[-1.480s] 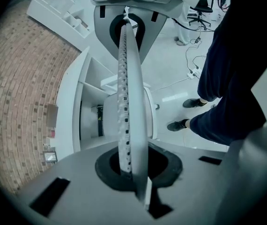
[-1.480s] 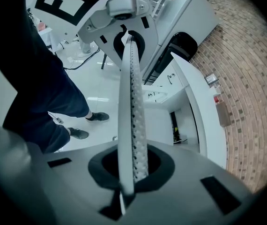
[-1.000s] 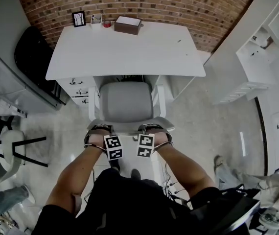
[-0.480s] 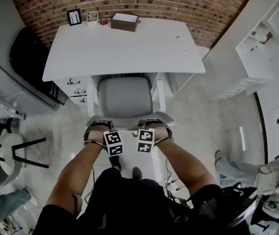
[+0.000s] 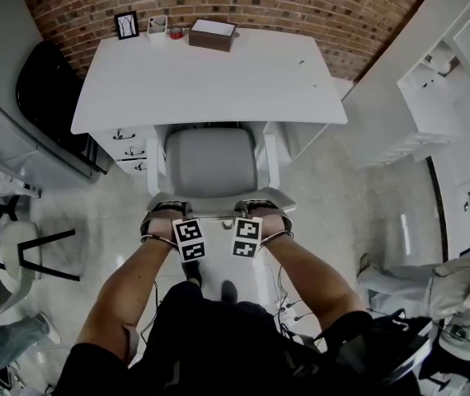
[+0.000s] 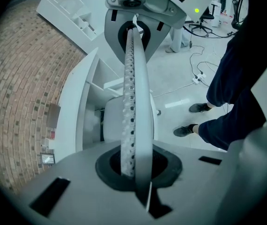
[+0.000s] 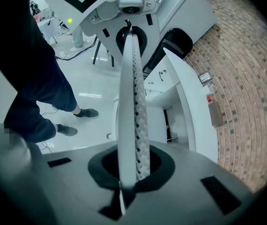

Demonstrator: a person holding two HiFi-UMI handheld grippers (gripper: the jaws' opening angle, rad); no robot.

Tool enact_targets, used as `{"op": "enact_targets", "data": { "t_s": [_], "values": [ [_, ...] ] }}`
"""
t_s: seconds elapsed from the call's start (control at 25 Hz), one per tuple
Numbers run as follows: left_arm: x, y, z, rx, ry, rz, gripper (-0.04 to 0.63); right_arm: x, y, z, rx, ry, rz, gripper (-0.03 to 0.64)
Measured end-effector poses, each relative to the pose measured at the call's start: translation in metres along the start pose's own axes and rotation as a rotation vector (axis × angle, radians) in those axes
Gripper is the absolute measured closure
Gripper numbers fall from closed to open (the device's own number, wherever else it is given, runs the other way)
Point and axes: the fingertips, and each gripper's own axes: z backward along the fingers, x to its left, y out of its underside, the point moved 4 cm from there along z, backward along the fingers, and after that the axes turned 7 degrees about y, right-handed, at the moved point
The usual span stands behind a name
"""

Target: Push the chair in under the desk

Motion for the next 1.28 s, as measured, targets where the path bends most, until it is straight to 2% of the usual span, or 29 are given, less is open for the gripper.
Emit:
{"op": "enact_targets", "data": {
  "t_s": [0.08,0.16,0.2,0.24,0.28,0.44,0.68,0.84,0.92,1.0,1.12,1.2,1.28],
  "values": [
    [0.0,0.0,0.0,-0.019,-0.013,-0.001,0.583,-0.001,0.001,-0.001,-0.004,0.031,-0.012,0.602],
    [-0.002,0.001,0.001,-0.04,-0.025,-0.008,0.582,-0.003,0.002,0.0,-0.014,0.044,-0.061,0.542],
    [-0.004,0.001,0.002,-0.058,-0.026,-0.008,0.546,-0.004,0.003,0.002,-0.02,0.037,-0.084,0.5],
    [-0.007,0.001,0.005,-0.079,-0.025,-0.006,0.461,-0.003,0.003,0.005,-0.029,0.028,-0.1,0.47],
    [-0.009,0.001,0.008,-0.102,-0.028,-0.001,0.423,-0.002,0.003,0.008,-0.042,0.022,-0.107,0.46],
    [-0.008,-0.003,0.029,-0.198,-0.109,0.068,0.4,-0.006,0.003,0.027,-0.116,0.034,-0.178,0.441],
    [-0.012,-0.009,0.075,-0.382,-0.203,0.276,0.4,-0.015,0.001,0.064,-0.234,0.077,-0.31,0.422],
    [-0.027,-0.019,0.115,-0.612,-0.23,0.448,0.4,-0.018,0.005,0.096,-0.319,0.107,-0.44,0.448],
    [-0.036,-0.023,0.136,-0.726,-0.248,0.541,0.402,-0.02,0.007,0.114,-0.363,0.116,-0.51,0.482],
    [-0.042,-0.024,0.161,-0.823,-0.283,0.651,0.443,-0.021,0.01,0.131,-0.409,0.112,-0.593,0.515],
    [-0.055,-0.024,0.194,-0.952,-0.288,0.816,0.588,-0.022,0.015,0.159,-0.495,0.115,-0.695,0.575],
    [-0.066,-0.021,0.211,-1.02,-0.275,0.903,0.588,-0.021,0.017,0.175,-0.542,0.123,-0.729,0.598],
    [-0.074,-0.014,0.227,-1.061,-0.3,0.974,0.588,-0.02,0.017,0.187,-0.588,0.123,-0.791,0.607]
  ]
}}
